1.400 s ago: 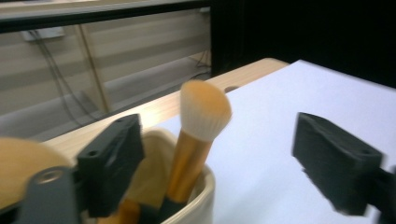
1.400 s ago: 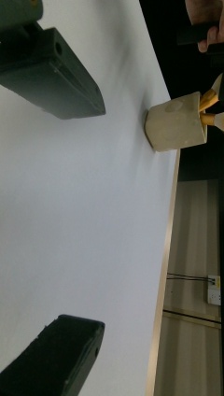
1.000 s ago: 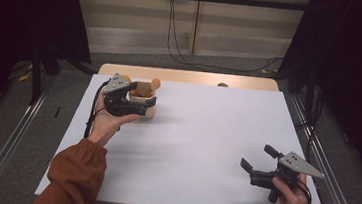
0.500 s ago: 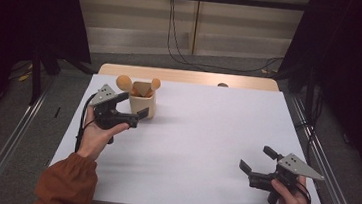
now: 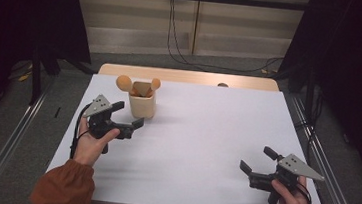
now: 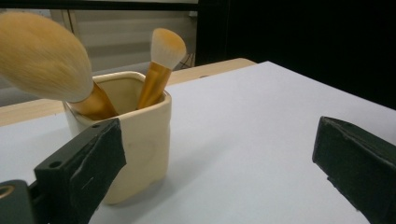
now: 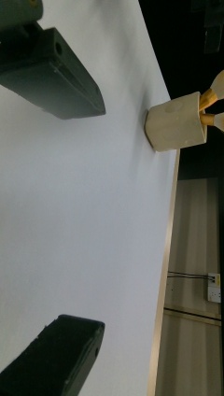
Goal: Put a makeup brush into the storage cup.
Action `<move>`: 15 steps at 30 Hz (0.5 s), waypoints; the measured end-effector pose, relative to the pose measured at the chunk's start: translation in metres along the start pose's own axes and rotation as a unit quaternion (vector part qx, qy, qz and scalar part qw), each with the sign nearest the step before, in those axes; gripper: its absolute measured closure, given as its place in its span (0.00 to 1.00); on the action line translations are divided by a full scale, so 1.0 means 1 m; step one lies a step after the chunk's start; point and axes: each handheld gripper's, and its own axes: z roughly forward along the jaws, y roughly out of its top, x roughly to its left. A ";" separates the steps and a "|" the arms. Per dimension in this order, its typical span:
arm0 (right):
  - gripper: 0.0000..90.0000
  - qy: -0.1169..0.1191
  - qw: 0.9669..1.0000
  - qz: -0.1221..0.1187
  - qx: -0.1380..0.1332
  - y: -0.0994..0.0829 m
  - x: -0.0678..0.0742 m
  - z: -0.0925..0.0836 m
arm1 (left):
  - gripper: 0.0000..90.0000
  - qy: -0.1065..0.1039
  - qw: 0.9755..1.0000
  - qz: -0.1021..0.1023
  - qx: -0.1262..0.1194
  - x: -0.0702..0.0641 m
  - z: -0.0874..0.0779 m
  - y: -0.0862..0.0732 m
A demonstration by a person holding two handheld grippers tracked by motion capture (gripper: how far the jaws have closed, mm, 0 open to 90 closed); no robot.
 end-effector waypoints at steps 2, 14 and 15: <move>0.00 0.000 1.000 0.000 0.000 0.000 0.000 0.000 | 0.02 -0.007 1.000 -0.002 -0.004 -0.003 -0.004 -0.001; 0.00 0.000 1.000 0.000 -0.006 0.001 0.003 -0.002 | 0.02 0.000 1.000 0.011 -0.015 -0.017 -0.025 -0.012; 0.00 -0.001 1.000 -0.001 -0.006 0.001 0.003 -0.002 | 0.02 0.003 1.000 0.007 -0.016 -0.017 -0.026 -0.014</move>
